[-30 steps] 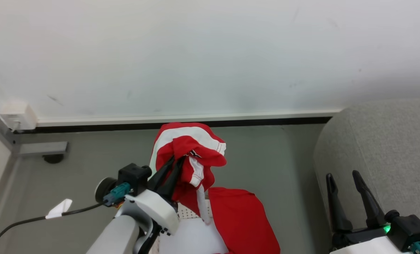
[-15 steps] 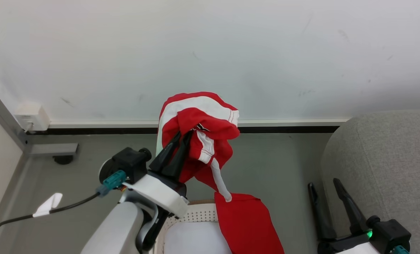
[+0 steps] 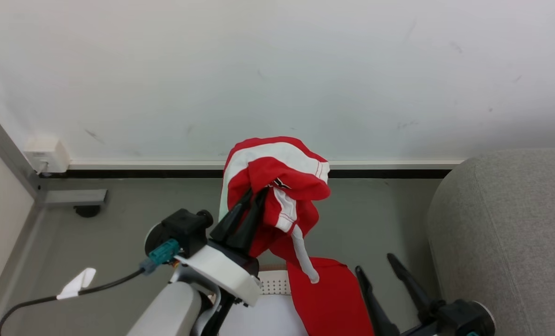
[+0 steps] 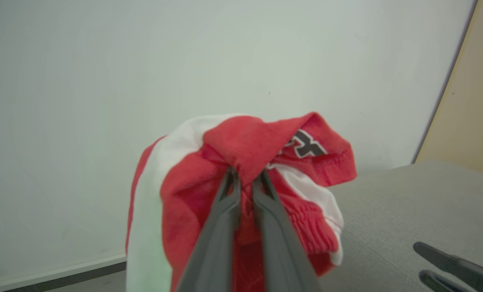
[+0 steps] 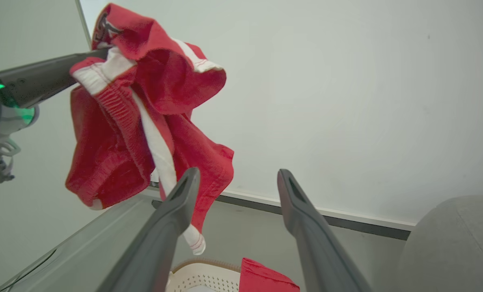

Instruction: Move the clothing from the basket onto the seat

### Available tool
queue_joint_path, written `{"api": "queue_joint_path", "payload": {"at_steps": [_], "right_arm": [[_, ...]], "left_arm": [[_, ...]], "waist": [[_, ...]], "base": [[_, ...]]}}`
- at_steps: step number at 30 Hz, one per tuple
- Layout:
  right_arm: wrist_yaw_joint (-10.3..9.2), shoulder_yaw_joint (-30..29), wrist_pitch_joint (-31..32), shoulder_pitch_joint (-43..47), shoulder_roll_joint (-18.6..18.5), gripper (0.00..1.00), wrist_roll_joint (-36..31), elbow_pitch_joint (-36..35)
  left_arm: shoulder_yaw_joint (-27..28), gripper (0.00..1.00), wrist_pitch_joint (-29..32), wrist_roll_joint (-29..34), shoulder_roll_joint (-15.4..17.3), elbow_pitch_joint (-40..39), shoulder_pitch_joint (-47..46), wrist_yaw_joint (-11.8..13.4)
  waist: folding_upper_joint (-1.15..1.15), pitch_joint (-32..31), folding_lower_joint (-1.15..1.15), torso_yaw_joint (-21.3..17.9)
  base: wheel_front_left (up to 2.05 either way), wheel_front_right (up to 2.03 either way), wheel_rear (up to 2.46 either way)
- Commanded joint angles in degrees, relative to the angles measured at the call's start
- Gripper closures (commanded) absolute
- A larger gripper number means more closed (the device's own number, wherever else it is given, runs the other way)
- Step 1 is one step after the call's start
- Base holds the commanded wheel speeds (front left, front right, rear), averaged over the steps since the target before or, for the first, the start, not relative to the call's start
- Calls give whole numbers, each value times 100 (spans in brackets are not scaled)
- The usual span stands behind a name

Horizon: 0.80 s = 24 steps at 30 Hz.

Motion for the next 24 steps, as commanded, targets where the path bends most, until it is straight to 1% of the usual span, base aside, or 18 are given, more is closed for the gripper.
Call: {"api": "queue_joint_path", "payload": {"at_steps": [1, 4, 5, 7, 11, 16, 24], "right_arm": [[-14, 163, 5, -93, -26, 0, -23, 111], [-14, 527, 5, -198, -79, 0, 18, 379], [-14, 527, 5, -198, -79, 0, 18, 379], [-14, 823, 4, -330, -136, 0, 13, 584], [-14, 1249, 4, -602, -137, 0, 90, 835], [-14, 1467, 4, -890, -94, 0, 179, 1114], [-14, 1512, 5, -1122, -44, 0, 302, 1495]], "left_arm": [[-30, 100, -8, -112, -28, -35, 124, 12], [-165, 100, 6, -133, -113, -80, 190, -12], [-165, 100, 6, -133, -113, -80, 190, -12], [-280, 100, 23, -126, -161, -97, 215, -35], [-473, 100, 30, -151, -220, -75, 274, -48], [-727, 100, 63, -160, -316, -40, 331, -84], [-1154, 100, 63, -260, -426, -13, 341, -111]], "waist": [[0, -19, 0, 64], [0, -36, 0, 194], [0, -36, 0, 194], [0, -53, 0, 293], [0, -88, 0, 477], [0, -127, 0, 693], [0, -140, 0, 1017]], "base": [[0, 0, 0], [0, 0, 0], [0, 0, 0], [0, 0, 0], [0, 0, 0], [0, 0, 0], [0, 0, 0]]}}
